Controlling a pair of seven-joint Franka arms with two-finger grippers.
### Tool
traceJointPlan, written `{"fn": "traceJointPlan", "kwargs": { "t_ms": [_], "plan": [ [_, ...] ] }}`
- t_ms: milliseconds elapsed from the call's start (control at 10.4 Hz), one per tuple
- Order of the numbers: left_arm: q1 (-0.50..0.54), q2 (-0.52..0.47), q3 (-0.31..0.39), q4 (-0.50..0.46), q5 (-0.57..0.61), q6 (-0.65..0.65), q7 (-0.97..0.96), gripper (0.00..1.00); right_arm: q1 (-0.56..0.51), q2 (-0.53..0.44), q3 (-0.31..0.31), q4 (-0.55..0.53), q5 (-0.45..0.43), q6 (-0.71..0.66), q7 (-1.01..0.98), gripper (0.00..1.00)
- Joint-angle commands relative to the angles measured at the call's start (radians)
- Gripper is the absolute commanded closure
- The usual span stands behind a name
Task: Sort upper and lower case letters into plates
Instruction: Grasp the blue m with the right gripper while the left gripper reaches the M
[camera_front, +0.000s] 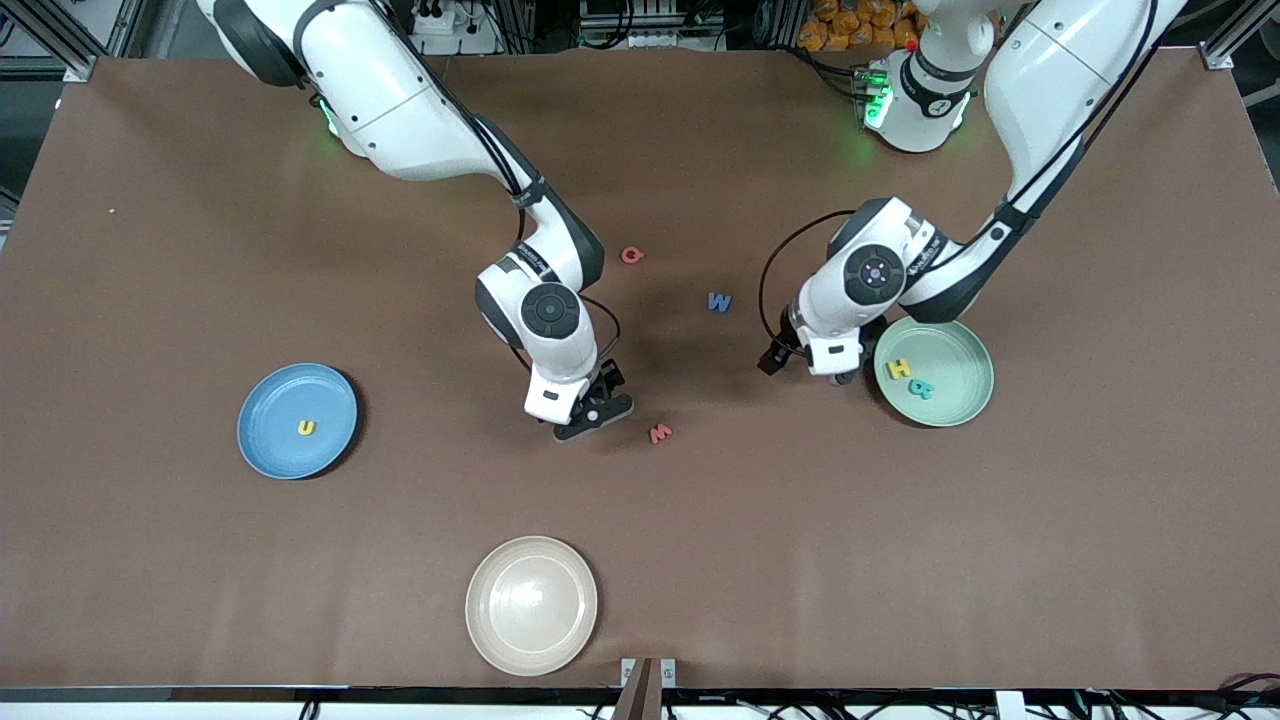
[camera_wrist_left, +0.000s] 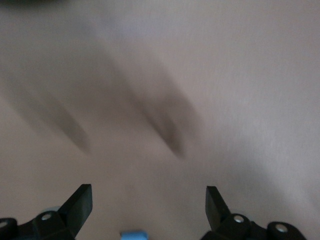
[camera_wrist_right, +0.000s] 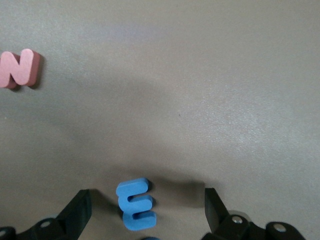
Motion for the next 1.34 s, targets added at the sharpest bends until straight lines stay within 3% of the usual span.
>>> {"fn": "traceJointPlan", "kwargs": {
  "t_ms": [0, 384, 672, 864, 1056, 1248],
  "plan": [
    [-0.004, -0.091, -0.052, -0.083, -0.010, 0.063, -0.143, 0.00, -0.021, -0.011, 0.022, -0.005, 0.005, -0.004, -0.019, 0.99],
    [-0.093, -0.093, -0.057, -0.130, 0.107, 0.158, -0.328, 0.00, -0.021, -0.027, 0.023, -0.007, 0.008, -0.017, -0.012, 1.00],
    [-0.101, -0.033, -0.054, -0.169, 0.406, 0.212, -0.571, 0.00, -0.067, -0.089, 0.023, -0.004, 0.056, -0.029, -0.009, 1.00],
    [-0.098, 0.021, -0.048, -0.162, 0.563, 0.212, -0.683, 0.00, -0.162, -0.157, 0.017, -0.005, 0.078, -0.116, -0.015, 1.00],
    [-0.125, 0.047, -0.046, -0.123, 0.562, 0.203, -0.714, 0.00, -0.292, -0.200, 0.017, -0.013, 0.078, -0.223, -0.037, 1.00],
    [-0.220, 0.077, 0.010, -0.068, 0.557, 0.124, -0.745, 0.00, -0.433, -0.202, 0.016, -0.016, 0.078, -0.286, -0.089, 1.00]
  ]
}}
